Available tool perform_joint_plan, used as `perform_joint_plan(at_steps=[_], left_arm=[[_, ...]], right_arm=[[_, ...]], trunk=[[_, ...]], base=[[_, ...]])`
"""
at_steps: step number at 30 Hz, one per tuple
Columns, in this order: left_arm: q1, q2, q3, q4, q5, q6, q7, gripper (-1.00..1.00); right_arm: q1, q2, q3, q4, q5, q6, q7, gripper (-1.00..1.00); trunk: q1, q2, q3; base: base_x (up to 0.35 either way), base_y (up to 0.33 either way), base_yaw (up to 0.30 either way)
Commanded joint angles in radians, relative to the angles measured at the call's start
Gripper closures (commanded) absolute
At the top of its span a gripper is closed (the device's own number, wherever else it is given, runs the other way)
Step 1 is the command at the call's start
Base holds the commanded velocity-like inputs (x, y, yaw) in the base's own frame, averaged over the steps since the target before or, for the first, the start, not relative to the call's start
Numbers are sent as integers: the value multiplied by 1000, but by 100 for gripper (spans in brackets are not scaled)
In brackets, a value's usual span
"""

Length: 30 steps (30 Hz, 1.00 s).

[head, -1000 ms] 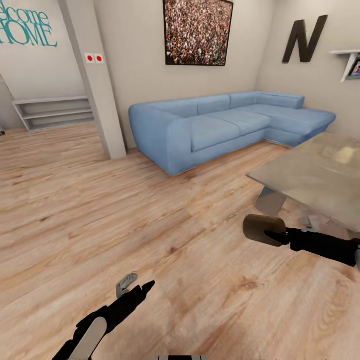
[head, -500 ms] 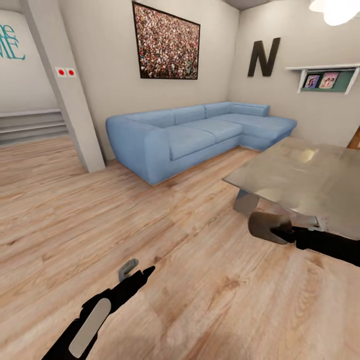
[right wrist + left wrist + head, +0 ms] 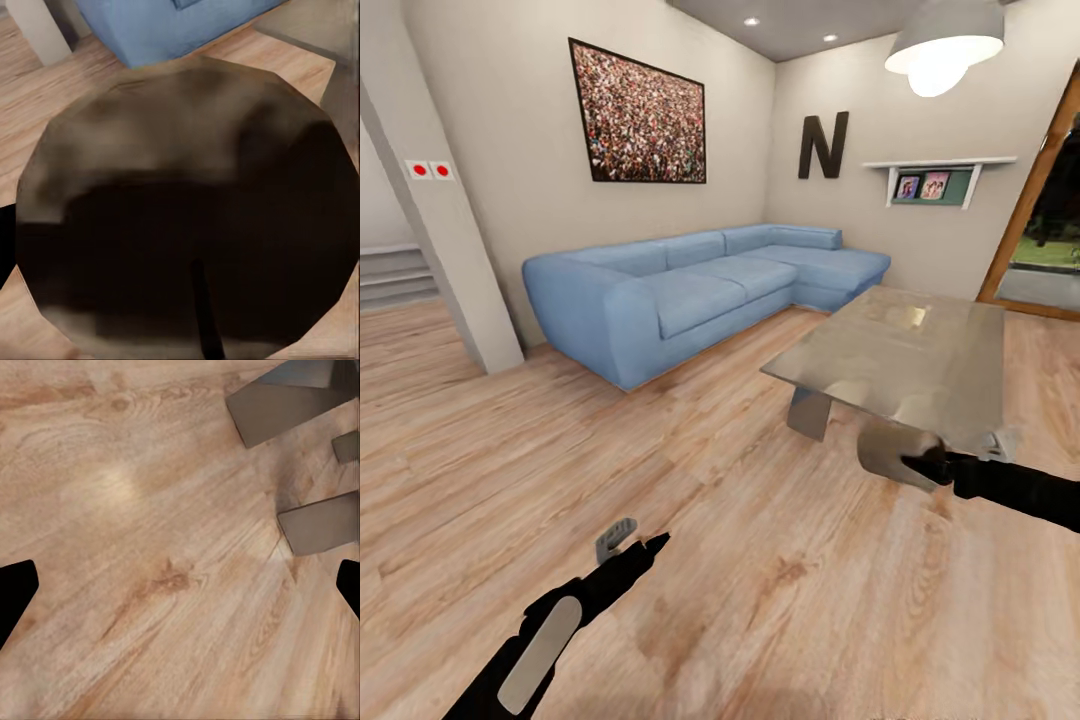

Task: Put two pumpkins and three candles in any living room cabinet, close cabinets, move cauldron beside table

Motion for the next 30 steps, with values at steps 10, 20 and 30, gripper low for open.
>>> perform_joint_plan(at_steps=[10,20,30], left_arm=[[0,-3,-3,5,10,8,12,-100],[10,-4,-7,29,9,-3,7,-100],[4,-4,-45,13,8,4,14,-100]], right_arm=[[1,6,1,0,-12,8,-3,100],[0,6,-1,0,-11,5,-5,100],[-5,2,-26,0,-10,5,-7,100]], trunk=[[-4,2,30],[-4,2,26],[-4,2,26]], base=[[0,0,-277],[-113,-140,-169],[-244,-260,-126]])
